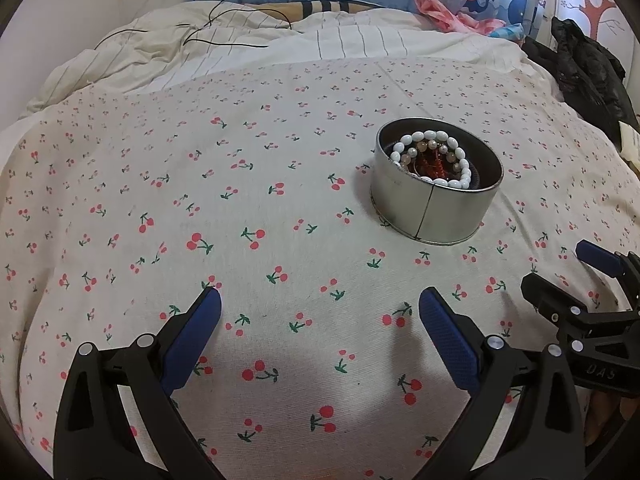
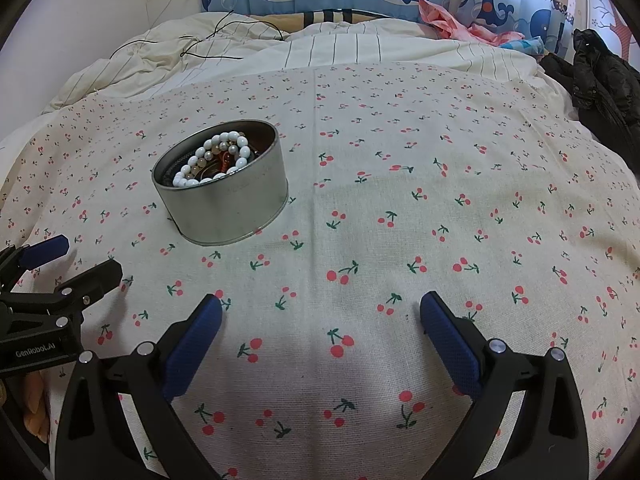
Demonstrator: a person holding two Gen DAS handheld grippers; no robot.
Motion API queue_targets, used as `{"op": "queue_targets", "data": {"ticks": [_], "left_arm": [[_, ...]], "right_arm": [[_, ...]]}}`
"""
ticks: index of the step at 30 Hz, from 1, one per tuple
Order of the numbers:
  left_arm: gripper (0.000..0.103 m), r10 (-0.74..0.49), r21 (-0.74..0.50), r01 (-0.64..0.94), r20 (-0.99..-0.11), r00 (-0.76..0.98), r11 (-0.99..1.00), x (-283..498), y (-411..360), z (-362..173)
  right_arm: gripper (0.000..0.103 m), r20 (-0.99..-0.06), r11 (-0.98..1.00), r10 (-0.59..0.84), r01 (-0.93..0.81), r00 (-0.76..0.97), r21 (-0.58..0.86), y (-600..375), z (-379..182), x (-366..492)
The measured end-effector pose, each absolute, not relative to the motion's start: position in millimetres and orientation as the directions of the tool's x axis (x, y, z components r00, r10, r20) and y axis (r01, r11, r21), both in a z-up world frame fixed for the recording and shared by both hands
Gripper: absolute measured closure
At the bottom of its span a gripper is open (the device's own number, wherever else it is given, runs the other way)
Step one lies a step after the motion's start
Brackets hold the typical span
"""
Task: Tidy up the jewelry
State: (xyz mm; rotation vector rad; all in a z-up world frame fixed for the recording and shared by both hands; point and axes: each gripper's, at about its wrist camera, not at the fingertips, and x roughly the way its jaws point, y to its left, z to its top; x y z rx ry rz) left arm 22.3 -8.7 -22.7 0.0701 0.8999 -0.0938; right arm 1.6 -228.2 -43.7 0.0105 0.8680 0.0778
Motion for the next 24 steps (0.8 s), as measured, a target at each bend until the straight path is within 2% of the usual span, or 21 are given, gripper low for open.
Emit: {"op": "queue_targets", "data": {"ticks": [24], "left_arm": [[0.008, -0.034, 0.003, 0.069, -0.842, 0.539, 0.998, 33, -3, -43]], "right_arm": [[0.008, -0.810, 0.998, 0.012, -0.062, 0.587, -0.030, -224, -57, 8]]}}
